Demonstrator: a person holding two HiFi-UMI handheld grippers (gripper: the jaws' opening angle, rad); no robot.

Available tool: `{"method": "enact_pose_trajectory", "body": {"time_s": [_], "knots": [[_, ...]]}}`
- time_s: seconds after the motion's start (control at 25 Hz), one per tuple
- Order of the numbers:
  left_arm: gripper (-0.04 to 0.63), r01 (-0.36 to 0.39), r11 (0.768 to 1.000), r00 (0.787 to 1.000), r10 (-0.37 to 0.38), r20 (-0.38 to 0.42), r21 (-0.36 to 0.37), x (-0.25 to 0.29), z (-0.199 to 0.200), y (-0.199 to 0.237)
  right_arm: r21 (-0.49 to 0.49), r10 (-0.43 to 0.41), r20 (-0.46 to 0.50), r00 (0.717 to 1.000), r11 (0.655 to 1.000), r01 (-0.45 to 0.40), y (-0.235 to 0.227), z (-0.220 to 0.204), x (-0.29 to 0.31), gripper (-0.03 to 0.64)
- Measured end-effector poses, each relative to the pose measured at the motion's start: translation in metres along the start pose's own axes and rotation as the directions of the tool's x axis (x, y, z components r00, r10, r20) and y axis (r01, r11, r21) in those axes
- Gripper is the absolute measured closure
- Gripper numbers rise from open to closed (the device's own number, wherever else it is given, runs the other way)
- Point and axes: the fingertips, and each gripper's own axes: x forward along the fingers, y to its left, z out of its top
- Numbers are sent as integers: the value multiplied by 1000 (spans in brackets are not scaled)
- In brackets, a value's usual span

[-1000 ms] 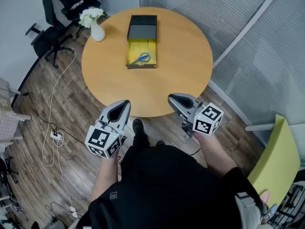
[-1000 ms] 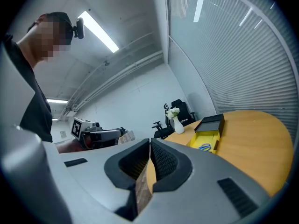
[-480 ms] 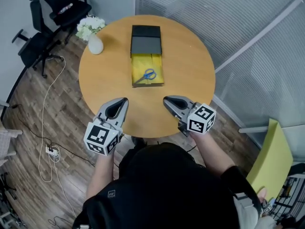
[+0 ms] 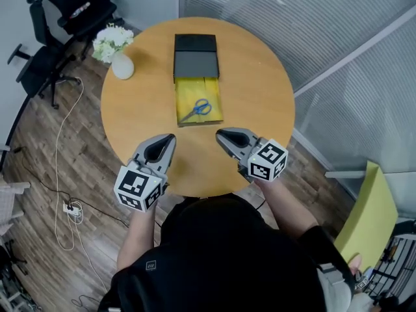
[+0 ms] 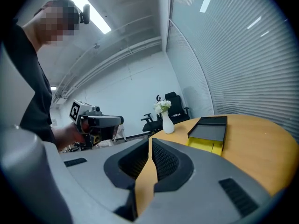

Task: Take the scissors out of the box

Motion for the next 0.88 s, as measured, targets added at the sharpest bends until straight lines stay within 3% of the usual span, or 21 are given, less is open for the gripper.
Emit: {"method": "enact_pose_trajectory", "body": {"time_s": [0.28, 0.52, 0.72, 0.8, 0.88], "knots": [[581, -25, 999, 999, 23, -37, -29, 26, -10, 1, -88, 52, -123, 991, 994, -63, -38, -12, 22, 577], [581, -62, 997, 997, 60, -44, -49, 37, -14, 7, -200, 58, -269, 961, 973, -115, -68, -27, 44, 575], [581, -98, 992, 994, 95, -45, -74, 41, -20, 18, -295, 39, -404, 914, 940, -170, -101, -41, 69, 548], [581, -115, 989, 993, 110, -51, -90, 40, -23, 19, -330, 26, -464, 885, 922, -200, -111, -49, 79, 496], [581, -128, 986, 991, 122, -58, -104, 39, -28, 21, -372, 5, -523, 852, 898, -234, -122, -61, 89, 492]]}}
